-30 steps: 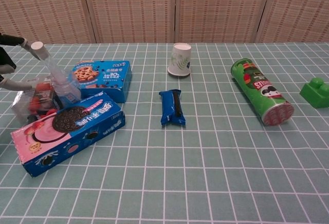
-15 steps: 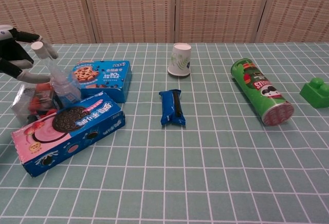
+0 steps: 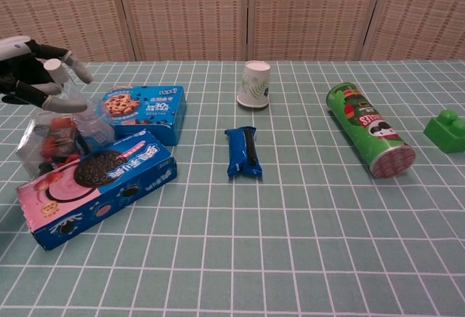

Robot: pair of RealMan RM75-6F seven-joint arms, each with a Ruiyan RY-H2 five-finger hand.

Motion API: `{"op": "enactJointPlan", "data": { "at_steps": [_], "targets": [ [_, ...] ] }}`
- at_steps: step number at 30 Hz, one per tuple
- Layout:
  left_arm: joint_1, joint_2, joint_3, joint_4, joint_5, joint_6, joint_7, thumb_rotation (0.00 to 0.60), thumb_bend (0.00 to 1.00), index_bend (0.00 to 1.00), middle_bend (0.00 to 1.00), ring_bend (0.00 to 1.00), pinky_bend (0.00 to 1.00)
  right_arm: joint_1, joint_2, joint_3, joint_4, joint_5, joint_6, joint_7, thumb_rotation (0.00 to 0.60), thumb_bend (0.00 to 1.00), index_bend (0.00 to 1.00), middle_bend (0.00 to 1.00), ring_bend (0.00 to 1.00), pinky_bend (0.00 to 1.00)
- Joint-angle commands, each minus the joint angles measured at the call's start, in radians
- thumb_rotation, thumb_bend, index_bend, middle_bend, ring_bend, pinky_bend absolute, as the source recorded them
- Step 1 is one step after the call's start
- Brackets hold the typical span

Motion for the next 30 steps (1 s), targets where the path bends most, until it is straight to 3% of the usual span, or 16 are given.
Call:
{"op": "enactJointPlan", "data": {
  "at_steps": [1,30],
  "targets": [
    [-0.005,-0.014,-0.002,0.013,0.004,0.005,-0.005,0.600,0.17,0.55,1.00,1.00,1.00,0.001,0.000,0.000,0.001,0.000,-0.002,0.002,0.600,0.36,0.20,0.30,0.29,0.37],
    [-0.022,-0.112,0.000,0.133,0.034,0.039,-0.070,0.600,0.17,0.72,1.00,1.00,1.00,0.003,0.005,0.000,0.008,0.001,-0.010,0.022,0.600,0.36,0.20,0.30,0.29,0.37]
  ]
}}
